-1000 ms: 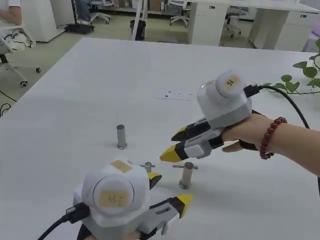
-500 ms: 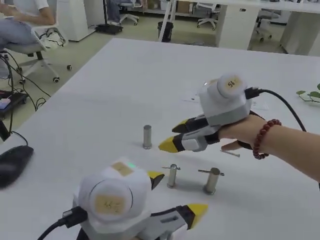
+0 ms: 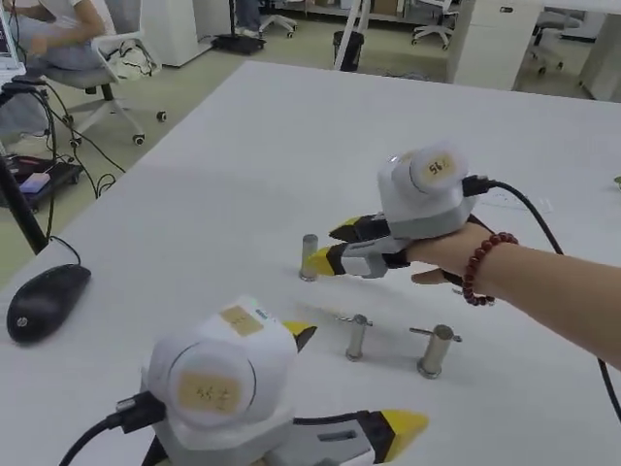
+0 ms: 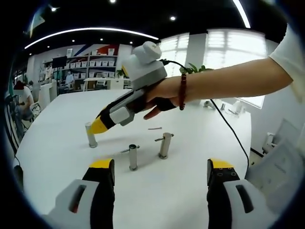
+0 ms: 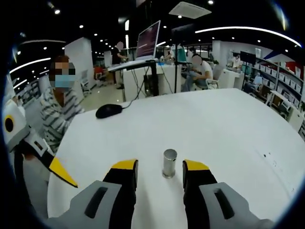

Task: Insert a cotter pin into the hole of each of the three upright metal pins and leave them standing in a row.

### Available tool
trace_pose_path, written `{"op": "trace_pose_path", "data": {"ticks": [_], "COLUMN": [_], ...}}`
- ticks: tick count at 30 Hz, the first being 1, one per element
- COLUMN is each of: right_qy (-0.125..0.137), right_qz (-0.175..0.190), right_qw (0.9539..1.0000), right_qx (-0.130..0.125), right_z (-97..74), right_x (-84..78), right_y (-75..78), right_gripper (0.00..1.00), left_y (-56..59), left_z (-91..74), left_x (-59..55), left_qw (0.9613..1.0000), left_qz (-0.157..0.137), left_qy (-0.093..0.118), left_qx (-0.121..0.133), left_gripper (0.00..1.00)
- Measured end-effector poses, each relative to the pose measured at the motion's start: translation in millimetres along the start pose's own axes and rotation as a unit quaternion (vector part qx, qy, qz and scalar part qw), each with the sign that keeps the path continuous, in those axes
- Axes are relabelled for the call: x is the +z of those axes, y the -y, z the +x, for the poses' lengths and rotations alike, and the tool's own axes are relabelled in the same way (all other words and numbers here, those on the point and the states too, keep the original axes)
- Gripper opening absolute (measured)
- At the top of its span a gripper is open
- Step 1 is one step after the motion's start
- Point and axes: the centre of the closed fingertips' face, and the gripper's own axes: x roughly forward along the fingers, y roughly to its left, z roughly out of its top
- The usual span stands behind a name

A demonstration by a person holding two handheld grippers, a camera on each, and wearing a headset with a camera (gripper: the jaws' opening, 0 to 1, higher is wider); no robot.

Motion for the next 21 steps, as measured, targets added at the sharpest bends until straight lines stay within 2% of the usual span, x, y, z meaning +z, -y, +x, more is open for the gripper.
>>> {"op": "trace_pose_path", "data": {"ticks": [4, 6, 10, 14, 21], "right_qy": [0.004, 0.008, 0.015, 0.015, 0.020], "right_qz": [0.002, 0.017, 0.024, 0.029, 0.036], "right_qw": [1.0000, 0.9998, 0.9995, 0.9992, 0.9987], "right_qx": [-0.006, -0.007, -0.016, -0.022, -0.030], "right_z": [8.4, 16.8, 21.9, 24.4, 26.7], "right_x": [-1.4, -3.5, -4.1, -4.7, -7.4], "right_y": [4.0, 8.7, 13.2, 14.7, 19.5], "right_gripper": [0.34, 0.33, 0.29, 0.24, 0.16], "left_y": [-5.8, -8.1, -14.7, -22.0, -29.9], "left_z": [-1.6, -2.5, -4.2, -6.1, -8.3], "left_x": [3.2, 5.8, 5.2, 6.3, 6.9], "left_qw": [1.0000, 0.9999, 0.9996, 0.9997, 0.9995], "left_qz": [0.005, 0.007, 0.024, 0.004, -0.006], "left_qy": [0.004, 0.007, -0.003, 0.004, 0.005], "left_qx": [0.007, 0.007, 0.018, 0.024, 0.031], "left_gripper": [0.83, 0.84, 0.87, 0.88, 0.89]}}
